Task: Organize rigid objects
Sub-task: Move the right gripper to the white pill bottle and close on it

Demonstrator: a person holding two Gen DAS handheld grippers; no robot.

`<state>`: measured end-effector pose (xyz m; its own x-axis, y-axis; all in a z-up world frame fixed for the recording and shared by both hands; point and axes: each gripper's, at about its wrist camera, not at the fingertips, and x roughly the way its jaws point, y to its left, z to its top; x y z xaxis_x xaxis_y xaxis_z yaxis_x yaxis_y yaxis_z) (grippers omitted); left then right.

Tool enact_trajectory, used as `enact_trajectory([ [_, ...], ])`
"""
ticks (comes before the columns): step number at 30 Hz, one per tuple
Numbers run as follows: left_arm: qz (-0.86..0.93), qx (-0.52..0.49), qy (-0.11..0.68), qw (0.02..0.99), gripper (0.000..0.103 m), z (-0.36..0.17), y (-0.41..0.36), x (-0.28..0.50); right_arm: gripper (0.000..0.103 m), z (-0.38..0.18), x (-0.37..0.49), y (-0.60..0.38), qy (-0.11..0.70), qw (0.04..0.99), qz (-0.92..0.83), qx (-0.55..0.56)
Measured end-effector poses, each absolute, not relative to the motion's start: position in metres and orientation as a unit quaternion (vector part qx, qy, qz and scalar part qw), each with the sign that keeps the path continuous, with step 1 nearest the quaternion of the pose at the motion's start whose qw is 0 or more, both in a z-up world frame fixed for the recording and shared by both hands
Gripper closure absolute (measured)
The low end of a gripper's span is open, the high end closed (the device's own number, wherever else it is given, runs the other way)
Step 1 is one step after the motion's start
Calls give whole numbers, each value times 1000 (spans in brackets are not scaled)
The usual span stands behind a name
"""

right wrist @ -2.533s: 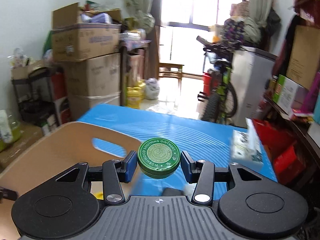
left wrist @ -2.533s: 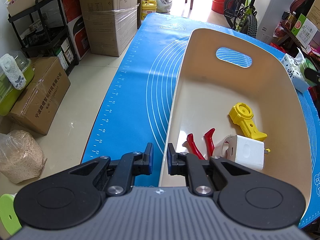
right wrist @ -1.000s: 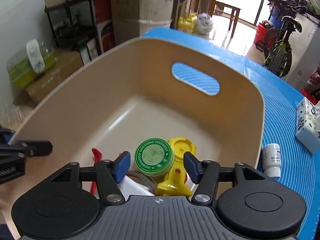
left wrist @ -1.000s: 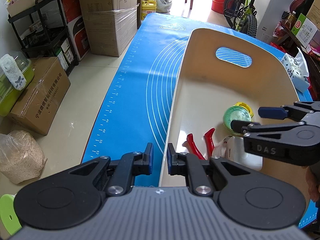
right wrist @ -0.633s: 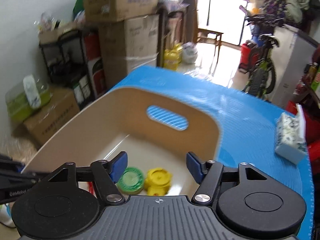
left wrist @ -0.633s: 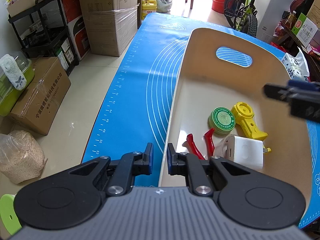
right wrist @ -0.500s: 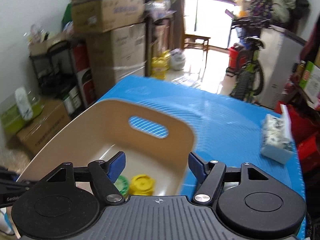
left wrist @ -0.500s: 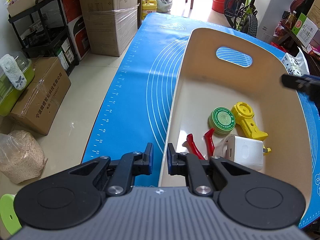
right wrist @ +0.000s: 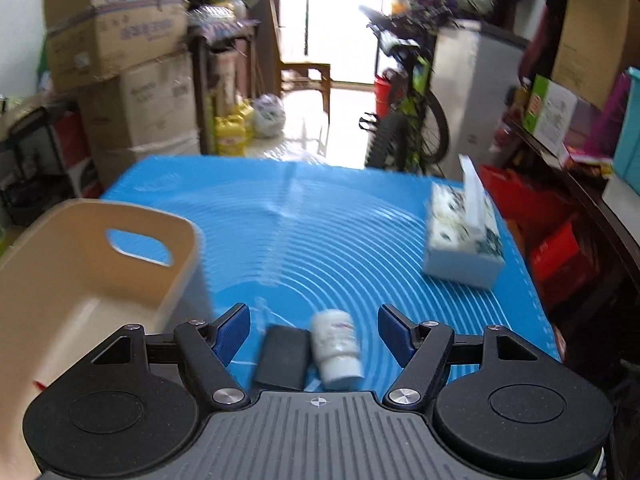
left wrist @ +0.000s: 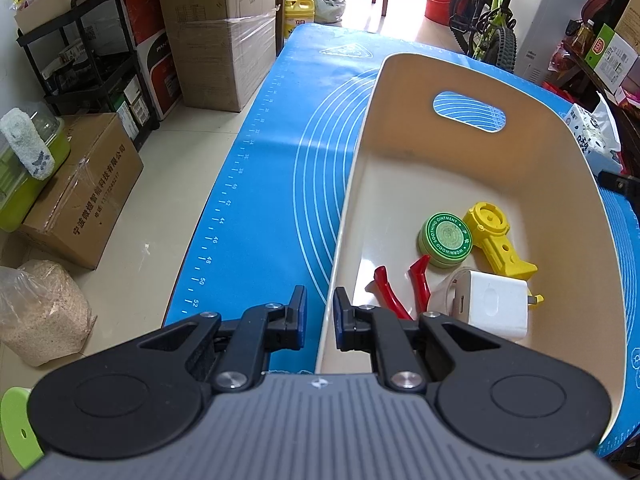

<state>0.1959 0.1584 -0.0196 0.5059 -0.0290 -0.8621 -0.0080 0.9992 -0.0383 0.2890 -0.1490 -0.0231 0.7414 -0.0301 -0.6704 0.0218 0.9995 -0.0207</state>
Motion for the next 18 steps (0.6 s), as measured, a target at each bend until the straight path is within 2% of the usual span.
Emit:
enact_trajectory([
  [8, -5, -16, 497, 868, 87, -19, 158, 196, 28, -70, 306, -158, 387, 921, -24, -23],
  [18, -4, -16, 496, 868, 87, -18, 158, 196, 30, -94, 315, -153, 392, 919, -34, -36],
])
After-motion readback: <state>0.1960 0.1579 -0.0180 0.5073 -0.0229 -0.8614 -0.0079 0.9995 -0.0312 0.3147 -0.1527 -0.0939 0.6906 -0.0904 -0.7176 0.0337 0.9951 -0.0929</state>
